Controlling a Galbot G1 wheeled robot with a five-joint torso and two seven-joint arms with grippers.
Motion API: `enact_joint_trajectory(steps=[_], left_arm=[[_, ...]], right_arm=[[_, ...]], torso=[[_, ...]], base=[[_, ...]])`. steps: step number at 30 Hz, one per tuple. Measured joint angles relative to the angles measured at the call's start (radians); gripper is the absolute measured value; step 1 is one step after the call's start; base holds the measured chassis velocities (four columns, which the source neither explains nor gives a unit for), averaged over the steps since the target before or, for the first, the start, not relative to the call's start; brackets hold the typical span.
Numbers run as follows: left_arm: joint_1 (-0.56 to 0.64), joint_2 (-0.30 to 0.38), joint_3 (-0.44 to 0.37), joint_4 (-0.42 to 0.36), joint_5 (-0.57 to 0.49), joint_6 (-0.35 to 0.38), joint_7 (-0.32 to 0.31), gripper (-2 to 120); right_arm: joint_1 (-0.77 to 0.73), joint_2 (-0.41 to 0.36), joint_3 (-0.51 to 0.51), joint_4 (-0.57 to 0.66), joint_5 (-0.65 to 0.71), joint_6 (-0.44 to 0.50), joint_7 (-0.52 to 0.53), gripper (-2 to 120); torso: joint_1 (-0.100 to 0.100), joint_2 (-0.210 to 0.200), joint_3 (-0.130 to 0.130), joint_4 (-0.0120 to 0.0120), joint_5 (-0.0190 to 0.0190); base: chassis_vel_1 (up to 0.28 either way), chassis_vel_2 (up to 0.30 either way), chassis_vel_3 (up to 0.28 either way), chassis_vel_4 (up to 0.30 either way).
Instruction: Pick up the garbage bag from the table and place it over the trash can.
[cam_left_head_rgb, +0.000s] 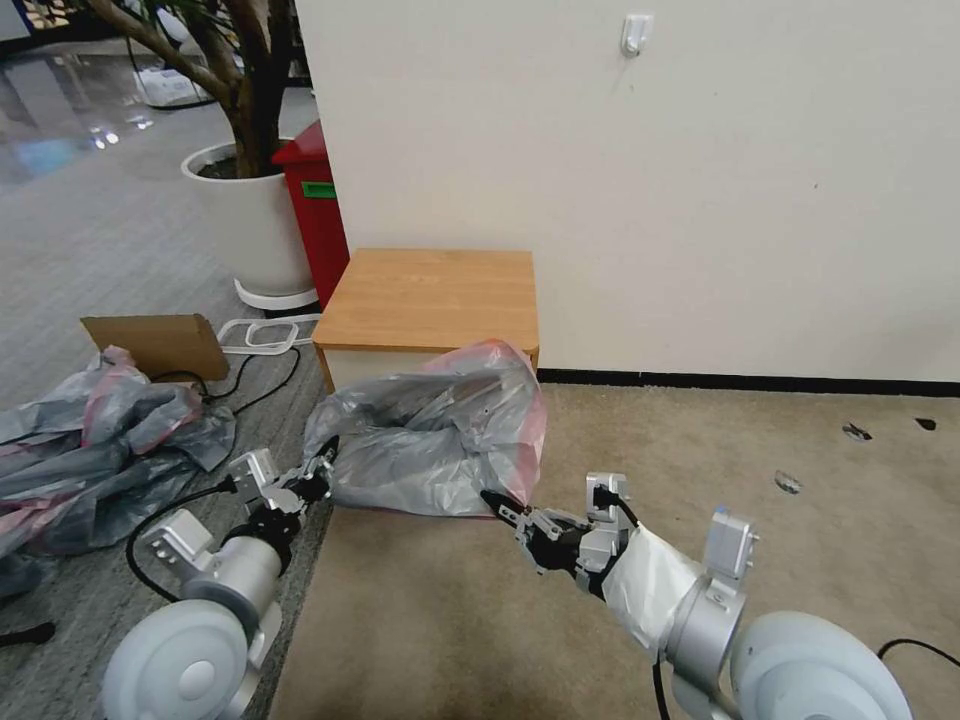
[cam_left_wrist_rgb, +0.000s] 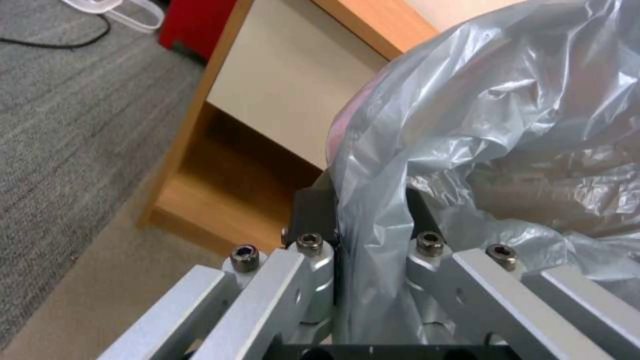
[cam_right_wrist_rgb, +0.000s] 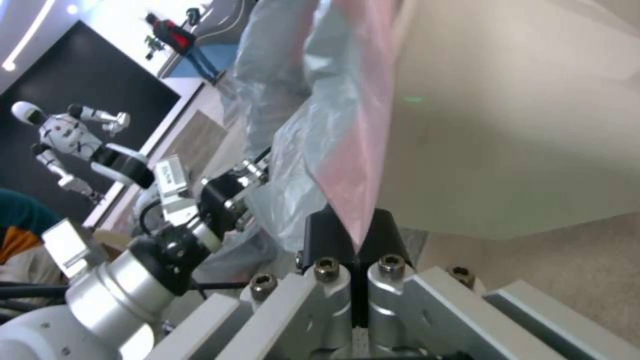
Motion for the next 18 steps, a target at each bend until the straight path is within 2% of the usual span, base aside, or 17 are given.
enact_joint_trajectory(steps=[2,5,6,9,10,12,13,15,16,18], left_arm=[[0.000,0.000,-0.001,0.001,0.001,0.000,-0.002,9],[-0.003,0.001,-0.004,0.008,0.001,0.002,-0.009,9],[-0.003,0.001,-0.004,0.008,0.001,0.002,-0.009,9],[-0.015,0.003,-0.010,0.042,0.002,0.001,-0.017,9],[-0.015,0.003,-0.010,0.042,0.002,0.001,-0.017,9],[-0.018,0.003,-0.016,0.055,0.002,-0.001,-0.023,9],[-0.018,0.003,-0.021,0.059,0.002,-0.002,-0.024,9],[-0.017,0.003,-0.022,0.060,0.002,-0.002,-0.025,9],[-0.015,0.003,-0.022,0.060,0.001,-0.003,-0.025,9],[-0.013,0.004,-0.022,0.060,0.001,-0.003,-0.026,9]], right_arm=[[-0.001,0.001,0.004,0.000,0.000,0.000,0.001,2],[-0.011,0.000,0.041,0.001,-0.012,0.001,-0.021,19],[-0.011,0.000,0.041,0.001,-0.012,0.001,-0.021,19],[-0.028,0.001,0.044,0.001,-0.058,0.001,-0.030,33],[-0.028,0.001,0.044,0.001,-0.058,0.001,-0.030,33],[-0.033,0.008,0.050,0.001,-0.090,0.002,-0.035,41],[-0.032,0.015,0.062,0.001,-0.111,0.013,-0.038,48],[-0.027,0.019,0.067,0.001,-0.119,0.024,-0.039,50],[-0.009,0.028,0.072,0.001,-0.128,0.056,-0.035,57],[0.009,0.038,0.072,0.001,-0.134,0.091,-0.033,60]], torso=[[0.000,0.000,0.000,-0.0001,0.0000],[0.000,0.000,0.000,0.0000,0.0000],[0.000,0.000,0.000,0.0000,0.0000],[0.000,0.000,0.000,-0.0001,-0.0002],[0.000,0.000,0.000,-0.0001,-0.0002],[0.000,0.000,0.000,-0.0001,-0.0002],[0.000,0.000,0.000,0.0000,-0.0001],[0.000,0.000,0.000,-0.0001,-0.0001],[0.000,0.000,0.000,-0.0001,0.0000],[0.000,0.000,0.000,-0.0001,0.0000]], base=[[0.000,0.000,0.000,0.000],[0.000,0.000,0.000,0.000],[0.000,0.000,0.000,0.000],[0.000,0.000,0.000,0.000],[0.000,0.000,0.000,0.000],[0.000,0.000,0.000,0.000],[0.000,0.000,0.000,0.000],[0.000,0.000,0.000,0.000],[0.000,0.000,0.000,0.000],[0.000,0.000,0.000,0.000]])
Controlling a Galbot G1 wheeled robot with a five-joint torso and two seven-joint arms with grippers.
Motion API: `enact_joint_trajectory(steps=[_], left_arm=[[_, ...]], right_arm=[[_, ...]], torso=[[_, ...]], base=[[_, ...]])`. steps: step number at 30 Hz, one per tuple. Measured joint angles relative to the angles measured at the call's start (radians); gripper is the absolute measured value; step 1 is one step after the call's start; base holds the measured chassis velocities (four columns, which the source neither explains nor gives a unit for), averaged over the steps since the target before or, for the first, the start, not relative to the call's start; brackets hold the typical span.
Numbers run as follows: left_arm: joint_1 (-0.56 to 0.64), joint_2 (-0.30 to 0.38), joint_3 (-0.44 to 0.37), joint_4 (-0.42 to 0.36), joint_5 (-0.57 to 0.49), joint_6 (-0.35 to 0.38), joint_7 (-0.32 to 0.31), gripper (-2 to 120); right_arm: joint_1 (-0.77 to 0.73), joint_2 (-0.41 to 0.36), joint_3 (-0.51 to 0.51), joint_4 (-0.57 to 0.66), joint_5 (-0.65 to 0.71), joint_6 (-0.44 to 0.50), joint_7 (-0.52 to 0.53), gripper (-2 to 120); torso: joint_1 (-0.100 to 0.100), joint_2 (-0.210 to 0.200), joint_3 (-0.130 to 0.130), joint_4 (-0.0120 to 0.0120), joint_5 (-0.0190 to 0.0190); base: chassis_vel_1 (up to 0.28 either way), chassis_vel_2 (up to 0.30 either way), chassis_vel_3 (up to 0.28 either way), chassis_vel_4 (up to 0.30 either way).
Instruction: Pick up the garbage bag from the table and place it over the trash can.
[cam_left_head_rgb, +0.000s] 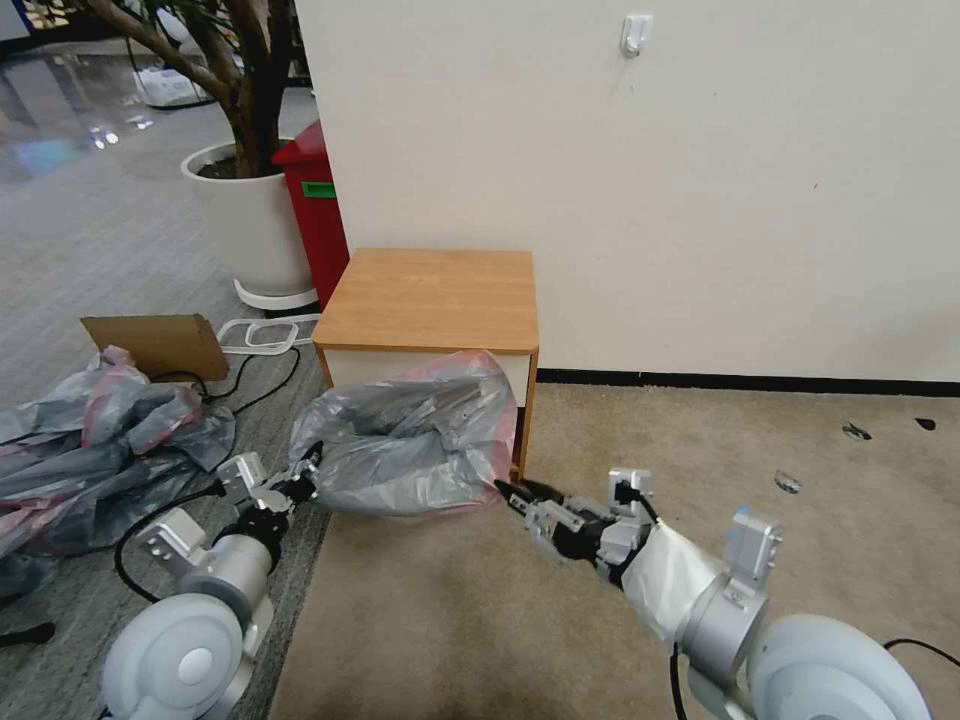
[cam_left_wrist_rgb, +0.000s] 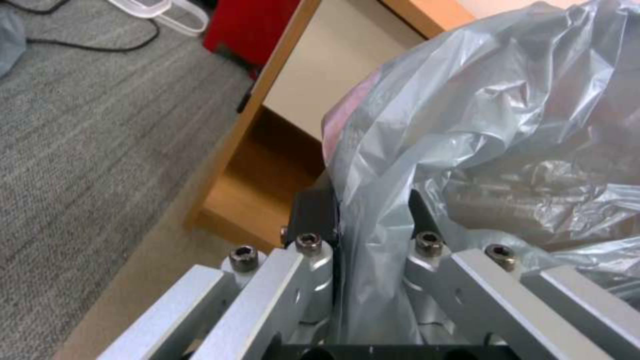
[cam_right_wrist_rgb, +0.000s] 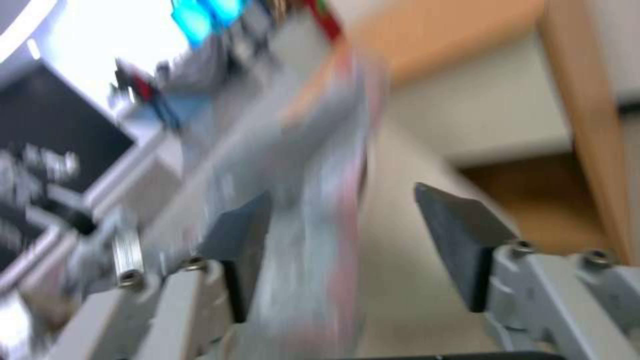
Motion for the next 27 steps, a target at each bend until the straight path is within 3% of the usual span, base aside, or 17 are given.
enact_joint_trajectory(steps=[3,9,11,22,25,27], left_arm=[[0.002,0.002,0.005,0.000,-0.001,-0.001,-0.002,9],[0.004,0.005,0.009,-0.007,-0.003,-0.001,-0.003,9],[0.002,0.011,0.009,-0.011,-0.005,-0.002,-0.003,9],[0.000,0.002,0.026,-0.027,-0.016,-0.003,0.001,9],[0.000,0.002,0.026,-0.031,-0.040,-0.003,0.004,9],[0.001,0.002,0.025,-0.031,-0.043,-0.003,0.004,9]], right_arm=[[0.060,0.048,-0.021,-0.017,-0.029,0.119,0.002,75],[0.085,0.135,-0.089,-0.119,-0.121,0.204,-0.008,94],[0.072,0.198,-0.156,-0.168,-0.165,0.256,-0.007,99],[0.077,0.291,-0.209,-0.222,-0.159,0.321,0.071,96],[0.081,0.303,-0.209,-0.225,-0.121,0.326,0.094,80],[0.082,0.306,-0.208,-0.225,-0.113,0.326,0.097,77]], torso=[[0.000,0.000,0.000,0.0001,-0.0002],[0.000,0.000,0.000,0.0001,0.0001],[0.000,0.000,0.000,0.0002,-0.0001],[0.000,0.000,0.000,0.0001,-0.0002],[0.000,0.000,0.000,0.0001,-0.0001],[0.000,0.000,0.000,0.0001,-0.0001]], base=[[0.000,0.000,0.000,0.000],[0.000,0.000,0.000,0.000],[0.000,0.000,0.000,0.000],[0.000,0.000,0.000,0.000],[0.000,0.000,0.000,0.000],[0.000,0.000,0.000,0.000]])
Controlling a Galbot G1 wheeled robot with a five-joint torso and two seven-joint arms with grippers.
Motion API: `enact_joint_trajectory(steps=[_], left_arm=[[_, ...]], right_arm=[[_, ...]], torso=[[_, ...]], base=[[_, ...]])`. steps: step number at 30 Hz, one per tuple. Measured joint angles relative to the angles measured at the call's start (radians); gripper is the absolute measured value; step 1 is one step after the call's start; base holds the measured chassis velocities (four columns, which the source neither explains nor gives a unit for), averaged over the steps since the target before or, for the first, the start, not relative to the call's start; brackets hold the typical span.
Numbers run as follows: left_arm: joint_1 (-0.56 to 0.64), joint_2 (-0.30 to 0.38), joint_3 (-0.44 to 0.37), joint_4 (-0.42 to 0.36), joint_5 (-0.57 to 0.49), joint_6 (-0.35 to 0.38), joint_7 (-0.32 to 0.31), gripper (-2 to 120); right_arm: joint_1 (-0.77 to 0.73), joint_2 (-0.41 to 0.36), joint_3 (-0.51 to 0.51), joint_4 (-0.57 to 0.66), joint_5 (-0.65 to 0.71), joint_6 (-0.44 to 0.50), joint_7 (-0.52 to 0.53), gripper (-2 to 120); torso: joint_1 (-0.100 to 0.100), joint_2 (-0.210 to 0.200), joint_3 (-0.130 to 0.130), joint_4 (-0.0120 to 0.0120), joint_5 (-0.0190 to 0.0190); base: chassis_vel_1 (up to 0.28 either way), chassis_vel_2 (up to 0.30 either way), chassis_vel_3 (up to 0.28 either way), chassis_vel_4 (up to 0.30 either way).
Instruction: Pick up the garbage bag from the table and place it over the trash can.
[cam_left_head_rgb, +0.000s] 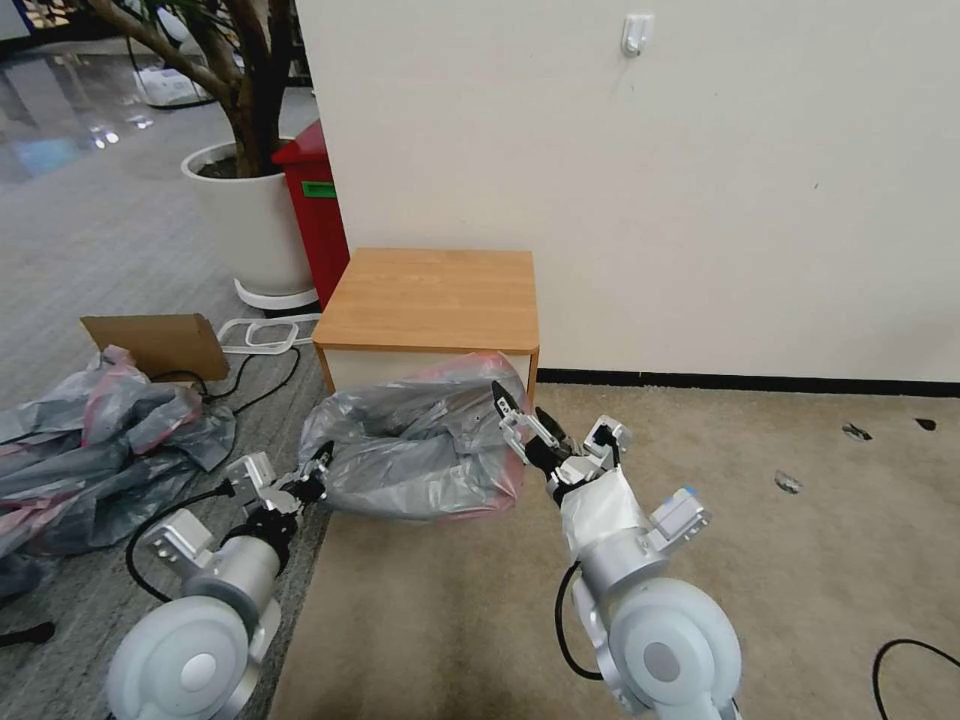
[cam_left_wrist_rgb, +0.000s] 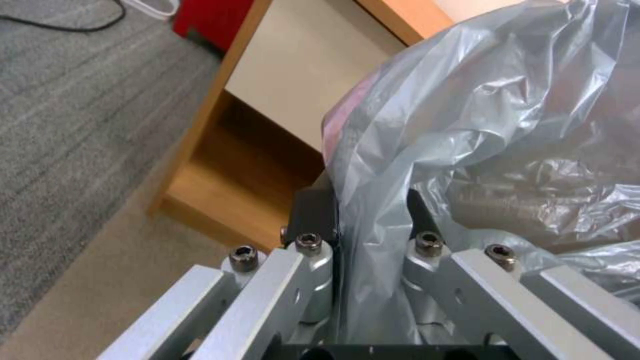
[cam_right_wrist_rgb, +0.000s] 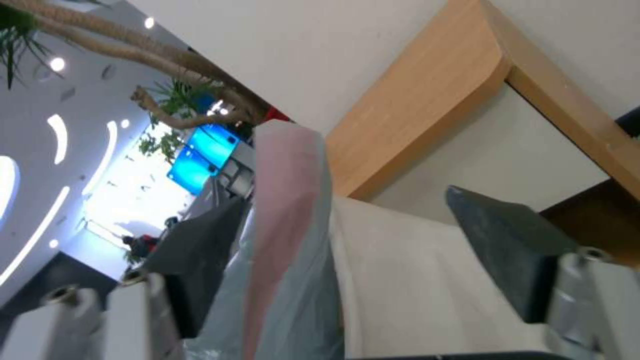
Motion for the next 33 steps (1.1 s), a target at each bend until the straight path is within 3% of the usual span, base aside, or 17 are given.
enact_joint_trajectory(steps=[20,33], left_arm=[[0.020,0.001,0.030,-0.026,-0.002,0.003,0.003,9],[0.052,-0.017,0.028,-0.072,0.018,0.011,0.030,9]], right_arm=[[0.038,-0.013,0.024,0.005,0.018,-0.014,0.000,3],[0.089,-0.044,0.044,-0.010,0.019,-0.041,0.004,0]], torso=[[0.000,0.000,0.000,0.0000,0.0001],[0.000,0.000,0.000,0.0000,0.0002]], base=[[0.000,0.000,0.000,0.000],[0.000,0.000,0.000,0.000]])
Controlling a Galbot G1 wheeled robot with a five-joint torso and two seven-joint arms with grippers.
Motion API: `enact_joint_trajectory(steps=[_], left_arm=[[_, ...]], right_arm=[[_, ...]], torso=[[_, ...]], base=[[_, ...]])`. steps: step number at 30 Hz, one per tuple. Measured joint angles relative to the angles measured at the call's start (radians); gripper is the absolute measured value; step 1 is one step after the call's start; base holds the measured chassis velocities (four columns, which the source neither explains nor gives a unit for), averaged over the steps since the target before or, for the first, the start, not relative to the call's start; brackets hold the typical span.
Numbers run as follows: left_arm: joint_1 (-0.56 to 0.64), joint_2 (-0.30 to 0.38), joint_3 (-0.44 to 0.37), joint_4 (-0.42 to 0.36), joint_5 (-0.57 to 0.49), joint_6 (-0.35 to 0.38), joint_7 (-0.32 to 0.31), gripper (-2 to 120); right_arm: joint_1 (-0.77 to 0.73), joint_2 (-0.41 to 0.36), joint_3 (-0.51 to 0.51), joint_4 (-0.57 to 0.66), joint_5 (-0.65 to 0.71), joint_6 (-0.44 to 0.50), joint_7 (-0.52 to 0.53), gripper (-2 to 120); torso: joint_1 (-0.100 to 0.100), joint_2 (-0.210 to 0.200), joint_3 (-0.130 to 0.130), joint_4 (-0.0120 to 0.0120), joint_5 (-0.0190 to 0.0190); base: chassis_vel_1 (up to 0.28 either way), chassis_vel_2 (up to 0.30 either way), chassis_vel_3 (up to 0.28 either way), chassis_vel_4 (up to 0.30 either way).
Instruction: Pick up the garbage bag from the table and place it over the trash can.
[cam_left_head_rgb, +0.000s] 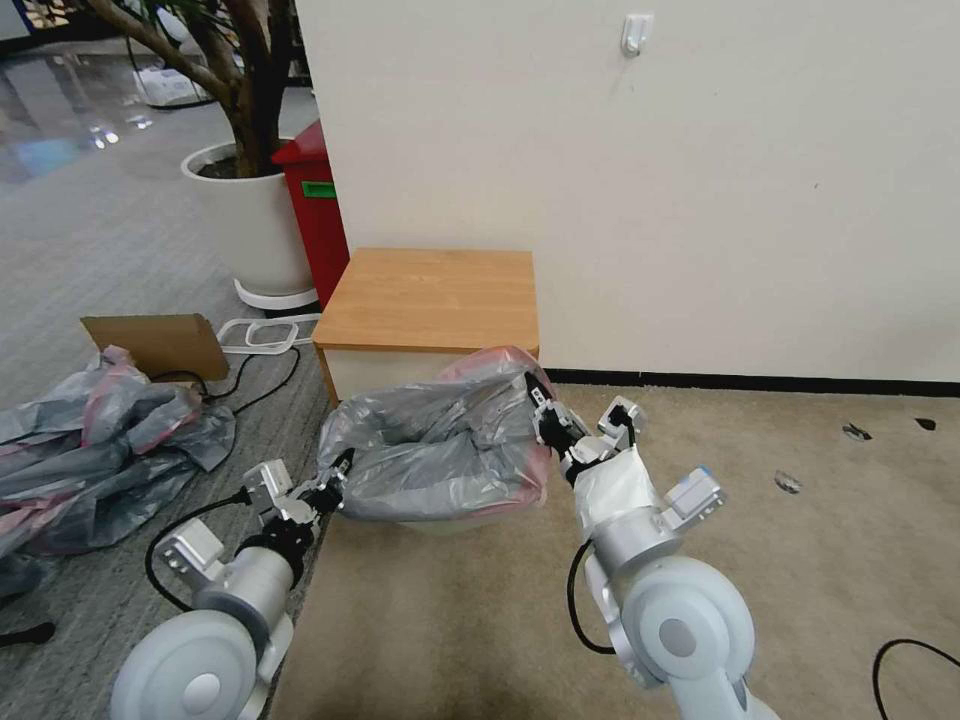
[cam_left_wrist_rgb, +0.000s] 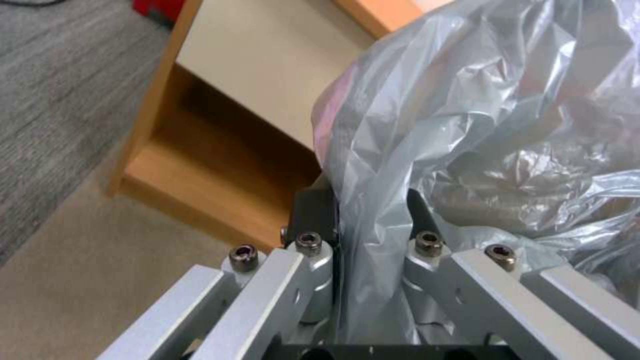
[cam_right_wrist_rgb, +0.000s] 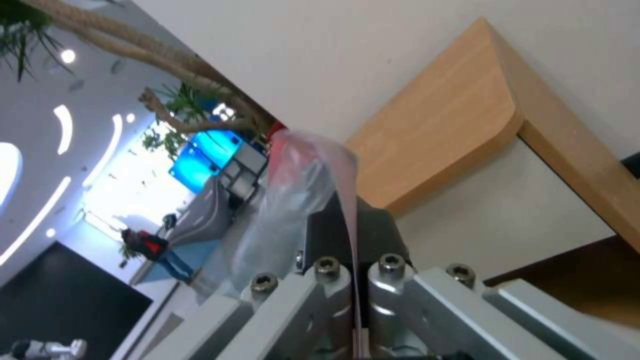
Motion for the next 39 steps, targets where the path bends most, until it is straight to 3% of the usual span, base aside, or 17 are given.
enact_joint_trajectory(steps=[14,26,33,39], left_arm=[[0.004,0.002,-0.005,-0.015,-0.003,0.015,0.026,9],[-0.022,0.003,-0.047,-0.011,-0.169,0.014,0.004,9],[-0.030,0.010,-0.083,-0.005,-0.295,0.035,-0.014,9],[-0.026,0.011,-0.095,-0.009,-0.335,0.057,-0.015,9]], right_arm=[[0.082,-0.076,0.029,-0.032,0.103,-0.054,0.085,0],[0.029,-0.114,0.041,-0.009,0.152,-0.074,0.096,0],[0.007,-0.103,0.034,-0.050,0.074,-0.055,0.005,0],[0.068,-0.103,0.028,-0.131,0.009,-0.036,-0.069,0]], torso=[[0.000,0.000,0.000,0.0000,0.0000],[0.000,0.000,0.000,-0.0001,-0.0002],[0.000,0.000,0.000,-0.0001,-0.0001],[0.000,0.000,0.000,0.0000,-0.0001]], base=[[0.000,0.000,0.000,0.000],[0.000,0.000,0.000,0.000],[0.000,0.000,0.000,0.000],[0.000,0.000,0.000,0.000]])
